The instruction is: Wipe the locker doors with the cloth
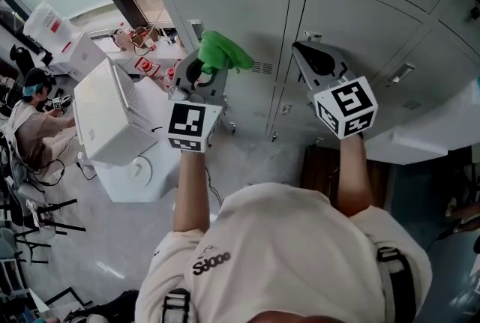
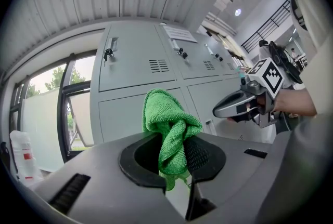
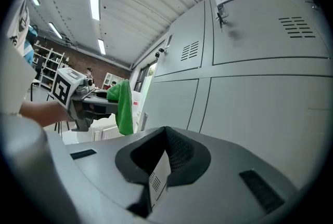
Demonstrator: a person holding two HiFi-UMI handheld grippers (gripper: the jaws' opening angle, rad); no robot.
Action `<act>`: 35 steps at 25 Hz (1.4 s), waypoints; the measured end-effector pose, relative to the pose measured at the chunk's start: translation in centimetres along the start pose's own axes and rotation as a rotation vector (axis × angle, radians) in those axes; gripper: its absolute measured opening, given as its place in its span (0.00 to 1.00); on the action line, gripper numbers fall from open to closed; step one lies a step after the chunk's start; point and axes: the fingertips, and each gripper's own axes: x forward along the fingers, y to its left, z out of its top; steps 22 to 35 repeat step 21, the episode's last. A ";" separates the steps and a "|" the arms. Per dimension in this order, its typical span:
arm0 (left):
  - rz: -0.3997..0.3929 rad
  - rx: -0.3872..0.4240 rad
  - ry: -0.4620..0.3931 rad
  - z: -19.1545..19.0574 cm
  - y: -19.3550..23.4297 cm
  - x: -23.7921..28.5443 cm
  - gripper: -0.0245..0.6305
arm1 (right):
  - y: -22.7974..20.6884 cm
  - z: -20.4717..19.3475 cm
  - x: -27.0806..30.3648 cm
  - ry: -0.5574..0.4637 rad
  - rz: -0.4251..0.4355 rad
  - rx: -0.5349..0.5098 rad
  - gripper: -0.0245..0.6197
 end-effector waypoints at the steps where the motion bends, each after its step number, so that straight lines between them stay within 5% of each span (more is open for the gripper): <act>1: -0.002 0.003 0.000 0.0 -0.1 0.0 0.16 | 0.0 -0.1 0.0 0.002 0.000 0.002 0.05; 35: -0.069 0.038 0.018 -0.5 -1.6 -0.1 0.16 | 0.9 -1.1 0.0 0.019 -0.005 0.010 0.05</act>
